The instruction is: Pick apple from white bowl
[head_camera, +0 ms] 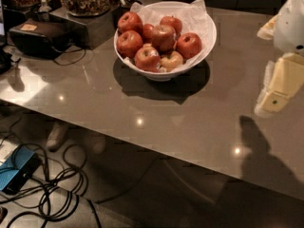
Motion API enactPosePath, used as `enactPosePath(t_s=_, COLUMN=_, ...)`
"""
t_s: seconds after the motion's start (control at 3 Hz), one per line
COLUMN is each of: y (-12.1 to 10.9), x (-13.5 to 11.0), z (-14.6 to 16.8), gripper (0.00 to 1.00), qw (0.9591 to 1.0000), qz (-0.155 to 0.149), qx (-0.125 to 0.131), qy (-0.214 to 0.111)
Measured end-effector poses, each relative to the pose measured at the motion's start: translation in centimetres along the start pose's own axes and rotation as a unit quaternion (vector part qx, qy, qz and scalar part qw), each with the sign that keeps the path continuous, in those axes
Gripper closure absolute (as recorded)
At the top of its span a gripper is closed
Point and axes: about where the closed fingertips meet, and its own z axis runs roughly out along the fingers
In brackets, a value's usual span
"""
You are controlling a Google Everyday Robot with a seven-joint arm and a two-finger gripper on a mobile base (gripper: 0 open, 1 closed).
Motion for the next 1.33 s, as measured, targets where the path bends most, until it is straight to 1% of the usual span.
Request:
enactPosePath(t_s=0.33, y=-4.5, x=-4.4, z=1.7, gripper=0.00, qw=0.9988, qz=0.039, qx=-0.030, qy=0.006)
enactPosePath(t_s=0.67, y=-5.1, x=-5.2, z=1.6, gripper=0.00, qw=0.9992, qz=0.036, qx=-0.018, qy=-0.005)
enactPosePath(t_s=1.0, y=-6.2, x=-6.9, z=2.0, gripper=0.00, qw=0.9978, qz=0.056, qx=-0.017, qy=-0.032)
enactPosePath(t_s=1.33, y=-10.8, x=-12.0, z=2.7, gripper=0.00, qw=0.9948, qz=0.079, qx=-0.027, qy=-0.059)
